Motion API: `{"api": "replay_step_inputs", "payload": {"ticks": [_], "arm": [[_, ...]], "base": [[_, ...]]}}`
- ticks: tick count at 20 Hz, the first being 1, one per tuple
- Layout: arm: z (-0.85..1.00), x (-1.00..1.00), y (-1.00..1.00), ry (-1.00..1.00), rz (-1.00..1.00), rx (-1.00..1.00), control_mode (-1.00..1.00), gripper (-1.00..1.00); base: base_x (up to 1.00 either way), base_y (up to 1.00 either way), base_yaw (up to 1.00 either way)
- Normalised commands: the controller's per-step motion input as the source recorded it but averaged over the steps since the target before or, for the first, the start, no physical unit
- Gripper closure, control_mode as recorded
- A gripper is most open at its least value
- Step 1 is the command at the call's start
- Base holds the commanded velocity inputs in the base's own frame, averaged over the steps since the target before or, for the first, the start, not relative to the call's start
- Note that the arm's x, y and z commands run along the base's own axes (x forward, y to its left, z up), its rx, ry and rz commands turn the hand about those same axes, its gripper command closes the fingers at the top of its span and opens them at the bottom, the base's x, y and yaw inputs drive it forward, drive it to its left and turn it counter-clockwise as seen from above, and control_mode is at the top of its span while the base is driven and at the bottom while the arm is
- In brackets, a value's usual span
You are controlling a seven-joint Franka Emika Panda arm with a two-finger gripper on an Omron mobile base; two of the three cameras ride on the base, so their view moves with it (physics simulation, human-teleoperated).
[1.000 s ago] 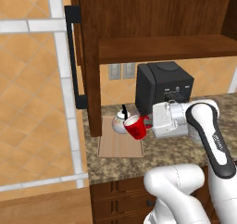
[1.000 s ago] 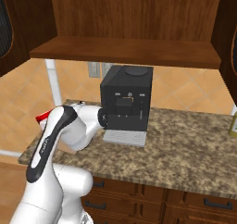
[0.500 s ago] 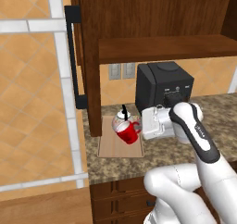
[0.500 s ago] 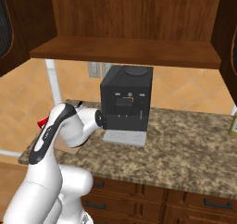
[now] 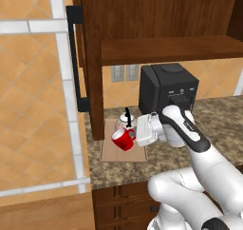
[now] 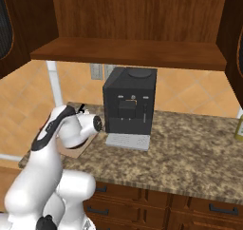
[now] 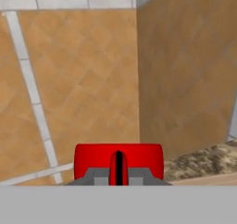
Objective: Pick the kettle from the counter and place it on the tray. Then pick the mug from the cabinet and place it on the tray. Then close the cabinet doors.
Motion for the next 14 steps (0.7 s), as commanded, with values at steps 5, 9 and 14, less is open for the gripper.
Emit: {"api": "replay_step_inputs", "payload": {"ticks": [5,9,14], "arm": [[-0.4,0.33,0.01,0.0,0.0,0.0,-1.0,1.0],[-0.51,0.21,0.0,0.0,0.0,-0.04,-1.0,1.0],[-0.31,0.3,0.06,0.0,0.0,0.0,-1.0,1.0]], "base": [[0.0,0.0,0.0],[0.0,0.0,0.0],[0.0,0.0,0.0]]}}
